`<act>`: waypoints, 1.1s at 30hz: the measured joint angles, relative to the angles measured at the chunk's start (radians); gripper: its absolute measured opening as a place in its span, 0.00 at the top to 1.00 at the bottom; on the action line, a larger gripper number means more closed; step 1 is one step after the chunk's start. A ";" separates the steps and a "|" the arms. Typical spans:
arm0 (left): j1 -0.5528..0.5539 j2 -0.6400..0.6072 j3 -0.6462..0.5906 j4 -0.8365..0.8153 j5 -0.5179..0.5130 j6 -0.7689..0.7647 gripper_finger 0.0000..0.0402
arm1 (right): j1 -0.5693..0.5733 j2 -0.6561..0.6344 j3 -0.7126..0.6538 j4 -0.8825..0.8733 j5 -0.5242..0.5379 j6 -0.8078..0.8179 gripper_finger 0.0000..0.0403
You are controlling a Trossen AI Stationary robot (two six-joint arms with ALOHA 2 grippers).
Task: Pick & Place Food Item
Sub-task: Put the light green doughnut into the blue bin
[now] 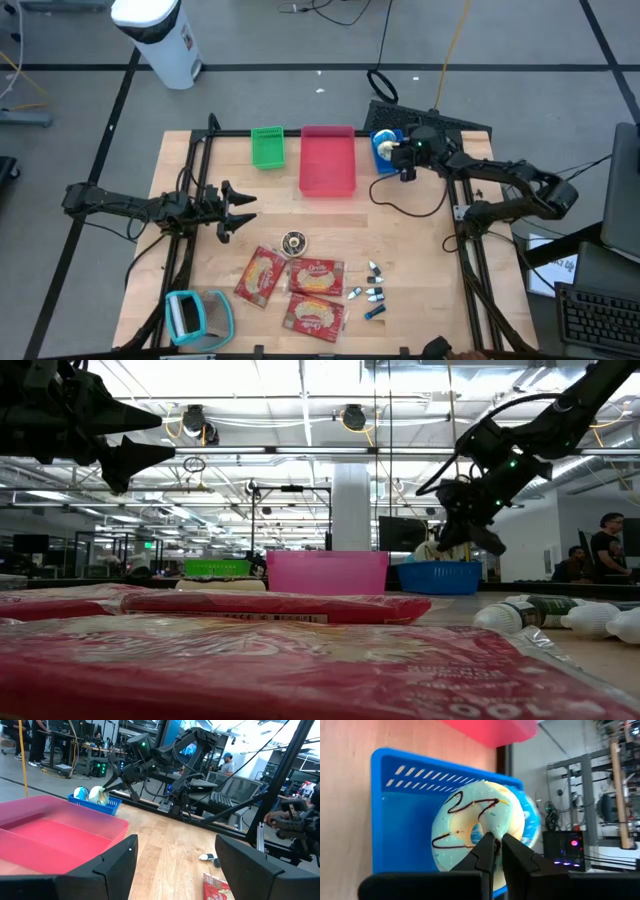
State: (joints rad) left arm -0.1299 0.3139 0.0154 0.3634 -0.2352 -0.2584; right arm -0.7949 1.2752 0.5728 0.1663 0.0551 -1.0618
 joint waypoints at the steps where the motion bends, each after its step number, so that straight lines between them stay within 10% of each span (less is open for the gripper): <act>1: 0.000 0.000 0.000 0.000 0.000 0.000 0.33 | -0.002 0.018 0.000 0.009 0.000 0.000 0.96; 21: 0.000 0.000 0.000 0.000 0.000 0.000 0.33 | -0.016 0.153 0.000 0.278 0.130 -0.032 0.96; 33: 0.000 0.000 0.000 0.000 0.000 0.000 0.33 | -0.056 0.152 0.000 0.261 0.128 0.039 0.73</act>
State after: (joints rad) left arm -0.1296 0.3141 0.0151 0.3637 -0.2352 -0.2584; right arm -0.8513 1.4273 0.5732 0.4271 0.1829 -1.0226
